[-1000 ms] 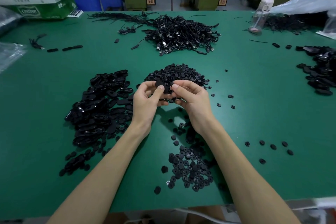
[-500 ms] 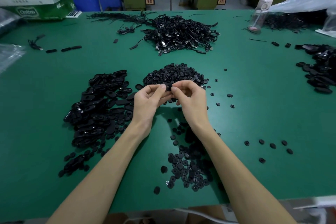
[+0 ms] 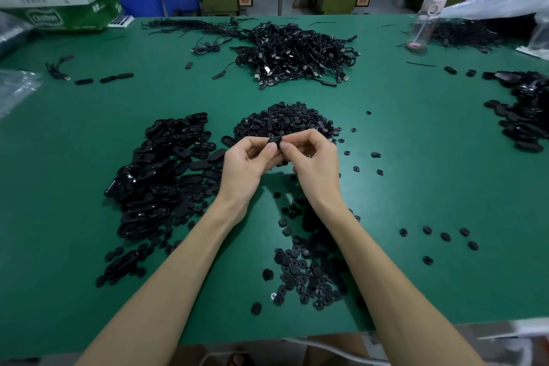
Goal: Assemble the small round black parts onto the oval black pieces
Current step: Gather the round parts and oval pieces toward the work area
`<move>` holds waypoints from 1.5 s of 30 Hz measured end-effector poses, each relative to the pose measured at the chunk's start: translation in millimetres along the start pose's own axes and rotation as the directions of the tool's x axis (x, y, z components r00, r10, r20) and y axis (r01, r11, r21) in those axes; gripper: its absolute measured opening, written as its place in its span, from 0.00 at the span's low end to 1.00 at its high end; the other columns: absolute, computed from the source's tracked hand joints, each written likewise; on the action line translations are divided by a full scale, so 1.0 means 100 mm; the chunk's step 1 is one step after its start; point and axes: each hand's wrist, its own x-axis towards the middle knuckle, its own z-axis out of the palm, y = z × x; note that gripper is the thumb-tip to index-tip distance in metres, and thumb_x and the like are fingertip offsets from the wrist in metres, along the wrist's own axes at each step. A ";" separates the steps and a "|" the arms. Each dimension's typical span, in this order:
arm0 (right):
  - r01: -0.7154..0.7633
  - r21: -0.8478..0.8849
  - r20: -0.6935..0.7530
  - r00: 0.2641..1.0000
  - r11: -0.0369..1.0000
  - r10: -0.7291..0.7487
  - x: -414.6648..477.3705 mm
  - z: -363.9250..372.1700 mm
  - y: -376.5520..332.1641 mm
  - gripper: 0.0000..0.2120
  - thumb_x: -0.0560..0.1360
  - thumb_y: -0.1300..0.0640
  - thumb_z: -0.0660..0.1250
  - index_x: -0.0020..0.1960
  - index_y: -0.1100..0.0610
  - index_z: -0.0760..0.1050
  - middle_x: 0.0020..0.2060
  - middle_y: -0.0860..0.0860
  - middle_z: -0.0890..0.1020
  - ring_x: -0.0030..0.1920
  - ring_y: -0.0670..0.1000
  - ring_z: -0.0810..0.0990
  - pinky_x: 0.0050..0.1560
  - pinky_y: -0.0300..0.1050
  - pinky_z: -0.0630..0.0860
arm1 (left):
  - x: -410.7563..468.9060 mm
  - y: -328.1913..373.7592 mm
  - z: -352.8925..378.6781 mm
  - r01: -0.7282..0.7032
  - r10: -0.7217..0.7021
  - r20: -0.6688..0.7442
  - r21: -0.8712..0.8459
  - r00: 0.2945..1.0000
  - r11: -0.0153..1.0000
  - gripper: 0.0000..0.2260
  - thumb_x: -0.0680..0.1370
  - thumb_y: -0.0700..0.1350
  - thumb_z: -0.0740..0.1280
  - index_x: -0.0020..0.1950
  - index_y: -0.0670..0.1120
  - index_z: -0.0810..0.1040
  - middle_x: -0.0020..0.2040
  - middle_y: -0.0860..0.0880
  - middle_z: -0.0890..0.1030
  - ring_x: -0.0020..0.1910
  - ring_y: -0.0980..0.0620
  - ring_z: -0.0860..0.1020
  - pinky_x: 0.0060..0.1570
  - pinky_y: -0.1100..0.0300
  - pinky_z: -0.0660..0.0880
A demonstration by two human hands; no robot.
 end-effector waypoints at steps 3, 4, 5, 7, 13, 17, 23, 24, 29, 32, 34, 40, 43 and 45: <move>0.065 -0.060 -0.025 0.997 0.996 -0.067 -0.01 0.00 0.01 0.02 0.77 0.63 0.73 0.47 0.57 0.83 0.44 0.51 0.84 0.44 0.46 0.80 0.50 0.42 0.78 | 0.00 0.00 0.01 0.013 -0.012 0.015 -0.026 1.000 1.000 0.06 0.82 0.36 0.69 0.58 0.35 0.79 0.53 0.40 0.86 0.55 0.44 0.86 0.57 0.57 0.82; 0.095 -0.094 -0.030 0.995 0.991 -0.098 -0.02 0.01 0.01 0.02 0.77 0.63 0.73 0.48 0.57 0.83 0.44 0.51 0.83 0.45 0.46 0.80 0.50 0.42 0.78 | 0.00 0.00 0.01 0.025 -0.024 0.019 -0.038 1.000 0.999 0.07 0.82 0.37 0.69 0.58 0.35 0.79 0.53 0.40 0.87 0.55 0.44 0.86 0.58 0.56 0.82; 0.124 -0.124 -0.032 0.991 0.985 -0.128 -0.02 0.02 0.01 0.02 0.77 0.63 0.73 0.48 0.58 0.83 0.45 0.51 0.81 0.45 0.46 0.79 0.50 0.40 0.77 | 0.00 0.00 0.01 0.040 -0.039 0.025 -0.051 0.999 0.998 0.08 0.82 0.38 0.69 0.58 0.34 0.79 0.53 0.39 0.86 0.56 0.44 0.86 0.59 0.55 0.82; 0.174 -0.167 -0.019 0.984 0.971 -0.180 -0.03 0.03 0.01 0.02 0.77 0.64 0.74 0.49 0.59 0.84 0.46 0.50 0.80 0.45 0.45 0.78 0.47 0.34 0.74 | 0.01 0.01 -0.01 0.073 -0.069 0.055 -0.078 0.996 0.994 0.11 0.83 0.40 0.69 0.60 0.33 0.79 0.55 0.38 0.86 0.57 0.43 0.85 0.61 0.53 0.81; 0.251 -0.167 0.070 0.968 0.953 -0.243 -0.06 0.04 -0.04 0.08 0.78 0.66 0.72 0.53 0.57 0.86 0.48 0.50 0.76 0.41 0.43 0.74 0.44 0.31 0.71 | 0.05 0.06 -0.11 0.136 -0.117 0.133 -0.143 0.984 0.980 0.10 0.82 0.41 0.68 0.59 0.35 0.82 0.55 0.38 0.86 0.57 0.43 0.85 0.56 0.58 0.81; 0.154 -0.087 0.054 0.987 0.984 -0.150 -0.04 0.02 -0.06 0.11 0.79 0.61 0.72 0.60 0.52 0.83 0.51 0.52 0.79 0.40 0.43 0.74 0.47 0.36 0.74 | 0.04 0.05 -0.10 0.100 -0.084 0.149 -0.104 0.985 0.990 0.12 0.84 0.42 0.67 0.59 0.34 0.80 0.56 0.36 0.86 0.58 0.40 0.85 0.58 0.54 0.81; 0.047 0.004 0.029 0.998 0.999 -0.047 0.01 -0.05 -0.04 0.06 0.78 0.65 0.70 0.53 0.57 0.84 0.44 0.51 0.86 0.39 0.44 0.78 0.42 0.39 0.75 | 0.02 0.07 -0.08 0.014 -0.022 0.120 0.067 0.993 0.998 0.08 0.83 0.41 0.68 0.57 0.37 0.81 0.50 0.40 0.87 0.52 0.42 0.87 0.51 0.55 0.83; 0.044 0.008 0.037 0.998 0.999 -0.044 0.01 -0.05 -0.03 0.06 0.79 0.65 0.70 0.52 0.58 0.84 0.43 0.51 0.85 0.39 0.44 0.79 0.42 0.38 0.75 | 0.02 0.08 -0.08 -0.005 -0.007 0.115 0.105 0.993 0.994 0.07 0.83 0.40 0.69 0.56 0.37 0.82 0.48 0.40 0.88 0.50 0.42 0.87 0.48 0.56 0.84; 0.021 0.043 0.063 0.998 0.999 -0.024 0.03 -0.04 0.00 0.07 0.80 0.65 0.69 0.53 0.56 0.83 0.42 0.49 0.84 0.40 0.43 0.81 0.41 0.34 0.75 | 0.01 0.07 -0.06 -0.099 0.064 0.130 0.289 0.989 0.952 0.03 0.82 0.37 0.68 0.51 0.39 0.81 0.39 0.45 0.87 0.35 0.44 0.86 0.37 0.57 0.83; 0.017 0.024 0.084 0.996 1.000 -0.019 0.03 -0.04 -0.01 0.06 0.80 0.64 0.69 0.53 0.56 0.83 0.43 0.48 0.85 0.40 0.42 0.82 0.43 0.36 0.77 | -0.01 0.06 -0.04 -0.128 0.089 0.133 0.322 0.987 0.938 0.04 0.83 0.36 0.67 0.50 0.42 0.81 0.38 0.46 0.86 0.33 0.46 0.85 0.37 0.57 0.82; 0.021 -0.019 0.103 0.995 1.000 -0.019 0.02 -0.04 0.00 0.05 0.80 0.61 0.69 0.53 0.57 0.83 0.45 0.51 0.86 0.44 0.47 0.84 0.47 0.43 0.80 | 0.00 0.07 -0.05 -0.131 0.093 0.133 0.309 0.987 0.942 0.04 0.83 0.35 0.67 0.51 0.41 0.81 0.38 0.45 0.86 0.34 0.46 0.84 0.37 0.58 0.81; 0.046 -0.098 0.059 0.997 0.994 -0.040 0.01 -0.03 -0.01 0.06 0.81 0.60 0.69 0.52 0.60 0.84 0.43 0.54 0.86 0.45 0.53 0.85 0.54 0.54 0.81 | 0.00 0.08 -0.06 -0.121 0.078 0.157 0.287 0.984 0.950 0.05 0.83 0.33 0.66 0.56 0.36 0.81 0.41 0.43 0.86 0.35 0.48 0.84 0.39 0.59 0.82; 0.055 -0.070 0.064 0.997 0.996 -0.050 0.00 -0.04 -0.03 0.05 0.80 0.60 0.70 0.51 0.60 0.84 0.38 0.51 0.86 0.41 0.49 0.85 0.50 0.49 0.82 | 0.00 0.08 -0.05 -0.130 0.091 0.143 0.295 0.986 0.947 0.06 0.83 0.33 0.66 0.56 0.34 0.81 0.41 0.42 0.85 0.34 0.48 0.84 0.38 0.59 0.81; 0.066 -0.067 0.062 0.996 0.996 -0.062 0.00 -0.04 -0.03 0.05 0.80 0.60 0.70 0.51 0.60 0.84 0.38 0.51 0.86 0.40 0.48 0.85 0.49 0.46 0.82 | 0.00 0.09 -0.06 -0.122 0.084 0.140 0.285 0.987 0.951 0.06 0.83 0.33 0.66 0.56 0.33 0.81 0.41 0.41 0.85 0.33 0.49 0.84 0.38 0.59 0.81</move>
